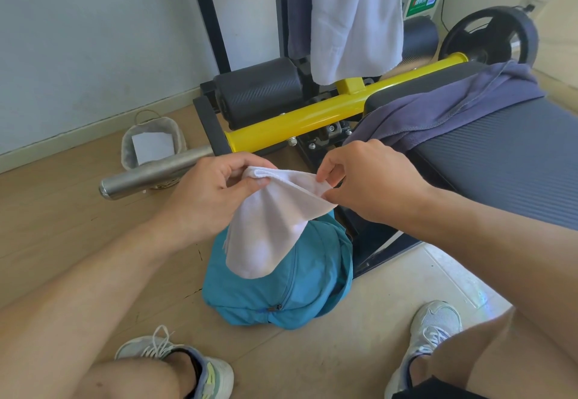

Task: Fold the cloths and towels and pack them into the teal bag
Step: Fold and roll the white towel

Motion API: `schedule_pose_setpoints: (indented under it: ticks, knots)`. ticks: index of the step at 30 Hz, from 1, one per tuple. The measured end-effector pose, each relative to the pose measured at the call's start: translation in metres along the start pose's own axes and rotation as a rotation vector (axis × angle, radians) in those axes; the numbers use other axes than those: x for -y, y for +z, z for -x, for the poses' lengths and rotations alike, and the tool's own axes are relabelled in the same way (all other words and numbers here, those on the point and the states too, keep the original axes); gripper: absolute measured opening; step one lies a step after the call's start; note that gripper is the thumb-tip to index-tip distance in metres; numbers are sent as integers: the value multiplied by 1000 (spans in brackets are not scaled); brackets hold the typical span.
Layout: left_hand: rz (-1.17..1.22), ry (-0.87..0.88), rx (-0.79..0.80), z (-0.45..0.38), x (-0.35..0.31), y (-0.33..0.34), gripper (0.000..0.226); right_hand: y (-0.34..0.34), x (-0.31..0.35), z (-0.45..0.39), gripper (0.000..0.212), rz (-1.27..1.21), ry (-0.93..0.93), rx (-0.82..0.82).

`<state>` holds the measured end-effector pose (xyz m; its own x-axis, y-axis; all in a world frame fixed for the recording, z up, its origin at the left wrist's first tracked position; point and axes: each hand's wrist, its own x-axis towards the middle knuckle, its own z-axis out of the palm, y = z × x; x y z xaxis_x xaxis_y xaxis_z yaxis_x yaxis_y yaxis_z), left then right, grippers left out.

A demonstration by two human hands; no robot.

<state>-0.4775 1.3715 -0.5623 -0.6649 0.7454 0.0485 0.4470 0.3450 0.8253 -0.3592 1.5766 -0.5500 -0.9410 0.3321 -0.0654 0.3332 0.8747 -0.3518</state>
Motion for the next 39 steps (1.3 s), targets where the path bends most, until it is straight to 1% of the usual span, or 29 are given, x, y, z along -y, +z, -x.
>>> schedule_pose_setpoints:
  ticks: [4, 6, 9, 13, 18, 23, 26, 28, 30, 32, 34, 35, 37, 38, 39]
  knots:
    - [-1, -3, 9, 0, -1, 0, 17, -1, 0, 1, 6, 59, 26, 42]
    - [4, -3, 14, 1, -2, 0, 17, 0, 1, 1, 4, 62, 45, 86]
    - [4, 4, 17, 1, -1, 1, 17, 1, 0, 1, 6, -3, 42, 147]
    - [6, 13, 30, -1, 4, 1, 19, -1, 0, 1, 3, -126, 34, 186]
    - [-86, 5, 52, -2, 9, -1, 19, -3, -4, -3, 2, -216, 88, 209]
    - [-164, -51, 89, -2, 8, 2, 13, -7, -3, -1, 7, -159, 107, 229]
    - [-190, -58, 71, -1, 4, 5, 11, -8, 2, 1, 11, -154, 119, 256]
    - [-187, -67, 66, -1, 3, 6, 10, -7, 2, -1, 15, -97, 80, 239]
    - [-172, -75, 74, -1, 2, 7, 9, -6, -1, -1, 15, -92, 50, 187]
    - [-143, -73, 77, -1, 2, 8, 9, -9, -3, -1, 19, -207, 18, 158]
    - [-110, -61, 90, -1, 0, 8, 9, -12, -3, 1, 28, -378, -46, 229]
    - [-93, -53, 102, 0, 0, 8, 9, -12, -2, 2, 33, -380, -90, 279]
    - [-80, -44, 120, -1, -1, 6, 9, -10, -1, 6, 51, -185, -161, 320]
    - [-82, -49, 127, -1, 0, 4, 11, -6, -1, 6, 51, -60, -185, 301]
    - [-87, -56, 132, -1, 0, 3, 14, -3, -2, 4, 42, 22, -189, 273]
